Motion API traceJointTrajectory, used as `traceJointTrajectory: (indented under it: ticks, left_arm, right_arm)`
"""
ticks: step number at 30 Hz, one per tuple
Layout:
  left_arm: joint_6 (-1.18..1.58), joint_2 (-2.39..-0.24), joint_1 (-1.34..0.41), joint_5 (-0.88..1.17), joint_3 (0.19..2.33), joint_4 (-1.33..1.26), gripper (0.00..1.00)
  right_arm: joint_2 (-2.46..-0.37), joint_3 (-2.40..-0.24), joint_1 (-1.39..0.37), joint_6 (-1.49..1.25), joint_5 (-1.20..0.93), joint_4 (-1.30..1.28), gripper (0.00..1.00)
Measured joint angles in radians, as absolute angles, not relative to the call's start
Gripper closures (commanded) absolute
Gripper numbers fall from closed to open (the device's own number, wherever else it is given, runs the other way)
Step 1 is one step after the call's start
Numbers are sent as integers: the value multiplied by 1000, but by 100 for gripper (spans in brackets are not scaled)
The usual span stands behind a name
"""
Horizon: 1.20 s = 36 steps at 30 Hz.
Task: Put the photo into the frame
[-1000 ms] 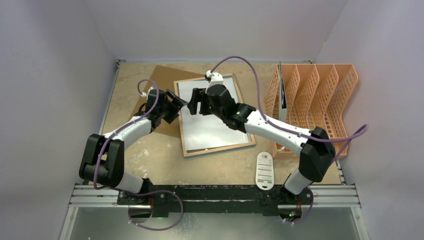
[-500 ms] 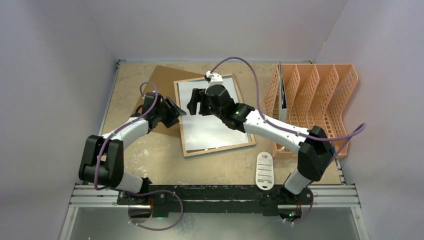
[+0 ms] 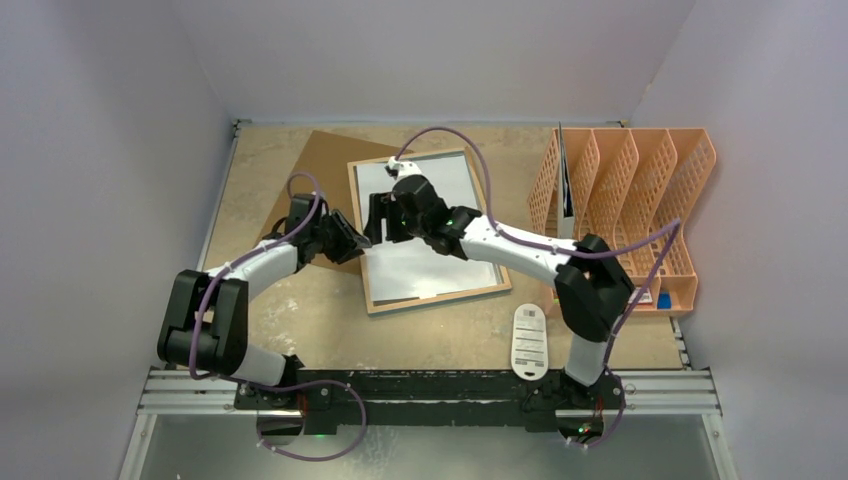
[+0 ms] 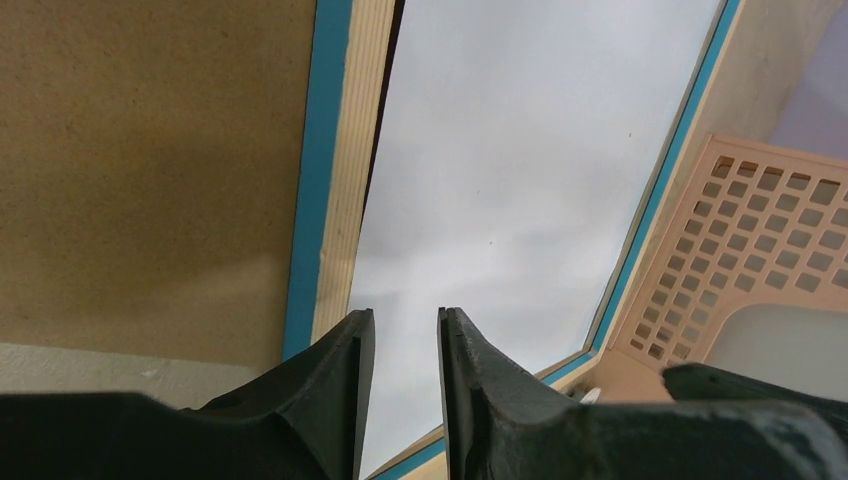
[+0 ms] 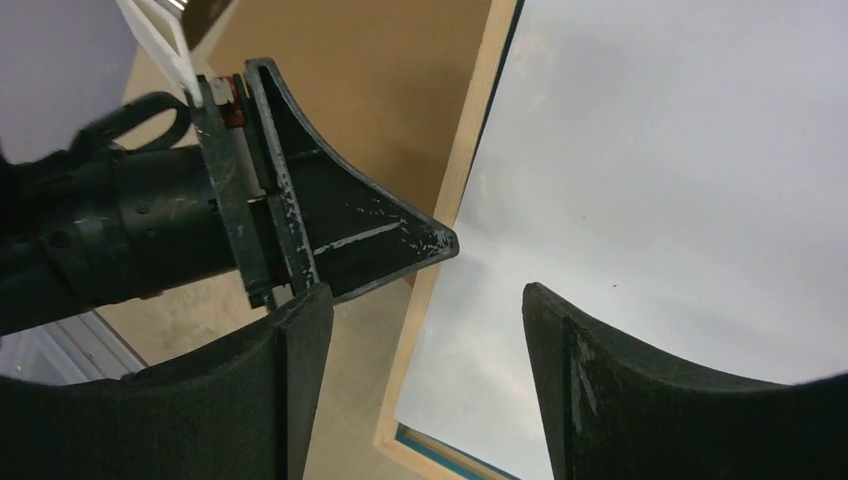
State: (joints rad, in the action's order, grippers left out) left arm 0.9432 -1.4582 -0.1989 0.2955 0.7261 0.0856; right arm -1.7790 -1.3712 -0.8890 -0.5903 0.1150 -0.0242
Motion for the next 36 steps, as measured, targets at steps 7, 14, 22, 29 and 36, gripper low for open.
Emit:
traceJointTrajectory:
  ticks: [7, 14, 22, 29, 36]
  left_arm:
    - [920, -1462, -199, 373, 691, 86, 70]
    - [886, -1473, -197, 455, 650, 83, 67]
    - [856, -1470, -199, 588, 591, 51, 65]
    - [823, -1427, -139, 621, 591, 81, 62]
    - [724, -1376, -4, 590, 707, 194, 50]
  right_arm:
    - [-1916, -1441, -886, -556, -13, -55, 34]
    - [-1946, -1442, -868, -558, -81, -75, 34]
    - [-1971, -1430, -847, -563, -102, -61, 36]
    - [-1992, -1379, -845, -563, -100, -71, 37]
    - [-1967, -1374, -845, -566, -65, -63, 37]
